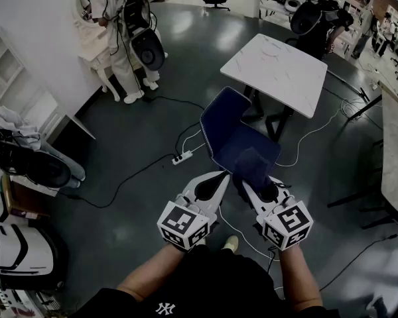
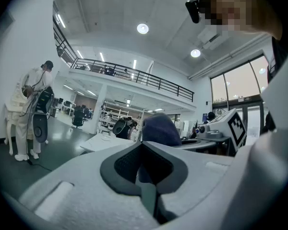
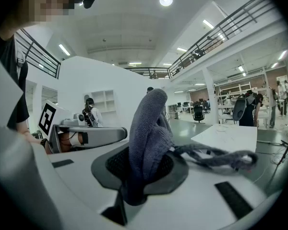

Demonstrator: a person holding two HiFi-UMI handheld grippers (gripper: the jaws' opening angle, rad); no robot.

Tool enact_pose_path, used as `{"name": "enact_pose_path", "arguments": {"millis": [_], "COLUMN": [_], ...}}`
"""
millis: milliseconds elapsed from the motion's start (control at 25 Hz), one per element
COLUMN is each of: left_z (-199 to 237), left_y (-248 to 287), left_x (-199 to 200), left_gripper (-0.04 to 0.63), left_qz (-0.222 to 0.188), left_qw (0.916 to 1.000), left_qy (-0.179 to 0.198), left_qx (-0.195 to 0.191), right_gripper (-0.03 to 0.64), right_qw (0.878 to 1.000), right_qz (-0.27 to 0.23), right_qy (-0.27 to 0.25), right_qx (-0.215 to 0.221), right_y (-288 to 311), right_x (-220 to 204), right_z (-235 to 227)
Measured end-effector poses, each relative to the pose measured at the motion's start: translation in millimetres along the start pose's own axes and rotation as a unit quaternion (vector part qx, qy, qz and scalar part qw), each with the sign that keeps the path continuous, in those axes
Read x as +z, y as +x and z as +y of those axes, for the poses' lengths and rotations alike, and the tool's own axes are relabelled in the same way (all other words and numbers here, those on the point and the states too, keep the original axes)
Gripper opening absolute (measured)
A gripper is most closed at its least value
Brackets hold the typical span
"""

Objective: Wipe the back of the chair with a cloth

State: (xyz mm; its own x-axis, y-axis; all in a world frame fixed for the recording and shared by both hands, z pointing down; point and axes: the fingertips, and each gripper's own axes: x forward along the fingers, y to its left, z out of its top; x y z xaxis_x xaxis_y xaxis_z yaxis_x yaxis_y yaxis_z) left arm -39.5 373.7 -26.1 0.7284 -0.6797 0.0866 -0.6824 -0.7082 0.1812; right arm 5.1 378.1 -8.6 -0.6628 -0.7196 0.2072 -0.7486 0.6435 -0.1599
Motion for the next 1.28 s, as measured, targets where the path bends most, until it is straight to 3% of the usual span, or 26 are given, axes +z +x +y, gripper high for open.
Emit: {"name": "enact_pose_path", "arguments": {"millis": [560, 840, 1280], "left_z": [-19, -2, 0], "left_y": [15, 18, 29], "left_x": [-8, -8, -21], "left_gripper": [0.009, 0.009, 0.009], "left_qz": [0.006, 0.003, 0.009], "left_qw": [1.0, 0.9998, 0.9988], "left_qy": [-0.003, -0.002, -0.01], "left_qx": [-0.006, 0.019, 0.048], "right_gripper": [0.072, 0.074, 0.074], "right_qw": [1.0, 0.998, 0.998], "right_qz": [-0.005, -0.024, -0.012], "right_qy": [0.021, 0.058, 0.055], "right_qx": [0.012, 0.0, 0.01], "right_y": [-20, -34, -29], "right_x": [-10, -7, -23], "right_z": [-15, -41, -66]}}
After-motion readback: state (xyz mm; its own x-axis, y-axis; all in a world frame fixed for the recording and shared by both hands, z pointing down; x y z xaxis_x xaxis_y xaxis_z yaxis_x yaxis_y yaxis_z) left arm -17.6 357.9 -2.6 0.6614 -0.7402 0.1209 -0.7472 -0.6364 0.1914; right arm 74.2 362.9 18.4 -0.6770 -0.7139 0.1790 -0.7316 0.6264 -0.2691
